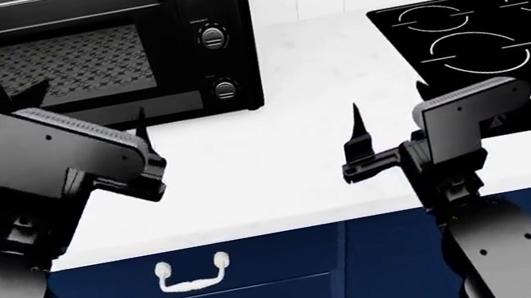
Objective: Open the toaster oven door.
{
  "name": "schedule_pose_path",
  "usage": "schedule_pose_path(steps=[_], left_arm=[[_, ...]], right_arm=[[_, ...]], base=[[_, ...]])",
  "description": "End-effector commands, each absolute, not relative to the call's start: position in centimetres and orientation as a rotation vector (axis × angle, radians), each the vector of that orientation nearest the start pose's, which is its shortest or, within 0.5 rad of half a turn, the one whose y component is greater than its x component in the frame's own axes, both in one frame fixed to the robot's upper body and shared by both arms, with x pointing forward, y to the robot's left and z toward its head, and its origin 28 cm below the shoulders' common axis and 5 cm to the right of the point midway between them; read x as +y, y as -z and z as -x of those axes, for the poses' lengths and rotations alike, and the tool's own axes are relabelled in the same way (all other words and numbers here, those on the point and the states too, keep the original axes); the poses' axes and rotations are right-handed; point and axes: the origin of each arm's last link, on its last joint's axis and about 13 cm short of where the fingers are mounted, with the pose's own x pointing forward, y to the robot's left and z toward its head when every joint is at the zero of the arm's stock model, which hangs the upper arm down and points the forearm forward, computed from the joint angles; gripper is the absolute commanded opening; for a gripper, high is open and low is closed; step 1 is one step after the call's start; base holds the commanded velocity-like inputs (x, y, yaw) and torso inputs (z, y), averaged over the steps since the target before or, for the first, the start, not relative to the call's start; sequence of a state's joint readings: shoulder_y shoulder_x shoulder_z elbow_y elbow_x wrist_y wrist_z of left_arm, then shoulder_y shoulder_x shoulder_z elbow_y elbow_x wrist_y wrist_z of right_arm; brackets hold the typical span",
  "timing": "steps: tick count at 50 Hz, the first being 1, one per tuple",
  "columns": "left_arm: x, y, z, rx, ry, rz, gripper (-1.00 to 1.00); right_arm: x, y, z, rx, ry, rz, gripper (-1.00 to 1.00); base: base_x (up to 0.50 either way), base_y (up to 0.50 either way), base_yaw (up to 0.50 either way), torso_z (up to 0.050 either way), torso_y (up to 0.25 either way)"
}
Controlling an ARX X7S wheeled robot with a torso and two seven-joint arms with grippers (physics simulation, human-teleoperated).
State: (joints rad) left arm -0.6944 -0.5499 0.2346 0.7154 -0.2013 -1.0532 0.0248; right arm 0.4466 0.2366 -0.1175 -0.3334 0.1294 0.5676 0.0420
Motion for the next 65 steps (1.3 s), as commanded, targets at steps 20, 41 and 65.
schedule_pose_path(steps=[20, 41, 65], left_arm=[[30.5, -34.1, -26.7, -0.07, 0.12, -1.503, 1.0], [29.7, -35.7, -31.4, -0.076, 0.09, -1.644, 1.0], [29.4, -35.1, -35.8, -0.072, 0.043, -1.674, 1.0]], right_arm=[[-12.1, -14.9, -27.4, -0.196, -0.087, 0.113, 1.0], [-12.1, -15.0, -27.3, -0.198, -0.086, 0.104, 1.0], [-12.4, -15.2, -27.3, -0.198, -0.067, 0.106, 1.0]], base=[[0.0, 0.0, 0.0, 0.0, 0.0], [0.0, 0.0, 0.0, 0.0, 0.0], [0.0, 0.0, 0.0, 0.0, 0.0]])
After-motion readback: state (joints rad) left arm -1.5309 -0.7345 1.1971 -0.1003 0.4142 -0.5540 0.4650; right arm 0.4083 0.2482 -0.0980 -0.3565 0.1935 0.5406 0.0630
